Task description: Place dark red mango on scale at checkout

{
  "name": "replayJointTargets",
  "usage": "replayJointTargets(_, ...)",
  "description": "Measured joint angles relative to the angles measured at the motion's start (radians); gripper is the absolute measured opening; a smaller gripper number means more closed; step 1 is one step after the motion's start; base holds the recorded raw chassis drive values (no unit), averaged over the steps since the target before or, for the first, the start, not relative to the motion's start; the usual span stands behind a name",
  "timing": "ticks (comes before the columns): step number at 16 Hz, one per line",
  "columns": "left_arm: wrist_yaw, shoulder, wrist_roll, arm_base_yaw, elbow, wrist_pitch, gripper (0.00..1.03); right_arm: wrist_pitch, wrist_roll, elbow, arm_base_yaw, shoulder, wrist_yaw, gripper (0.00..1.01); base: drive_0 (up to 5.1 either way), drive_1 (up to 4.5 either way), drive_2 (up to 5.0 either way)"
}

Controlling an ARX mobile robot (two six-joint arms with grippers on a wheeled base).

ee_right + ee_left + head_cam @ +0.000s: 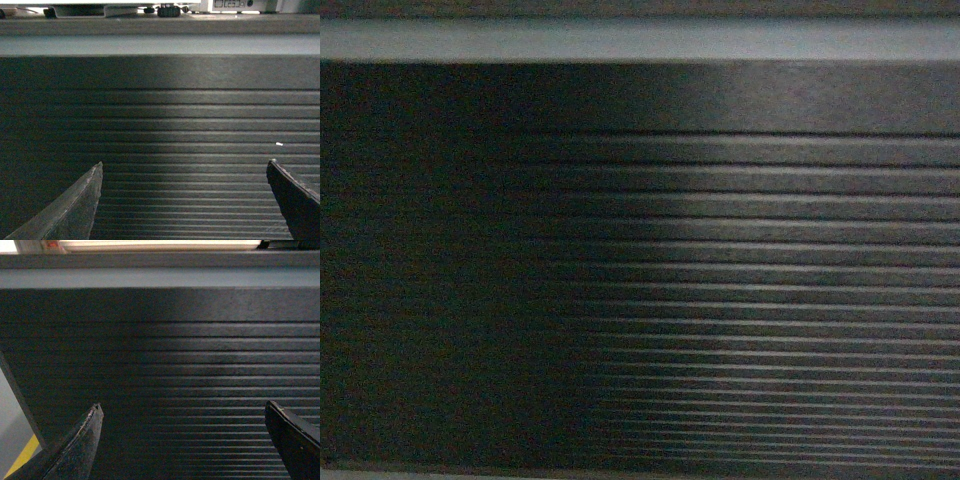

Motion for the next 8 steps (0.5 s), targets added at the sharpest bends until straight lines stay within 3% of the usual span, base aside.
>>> replayJointTargets(8,-0.002,0.0,0.0,0.0,0.0,0.0,0.98,0.0,-0.002,0.0,0.0,0.0,0.0,0.98,0.0,0.0,0.0)
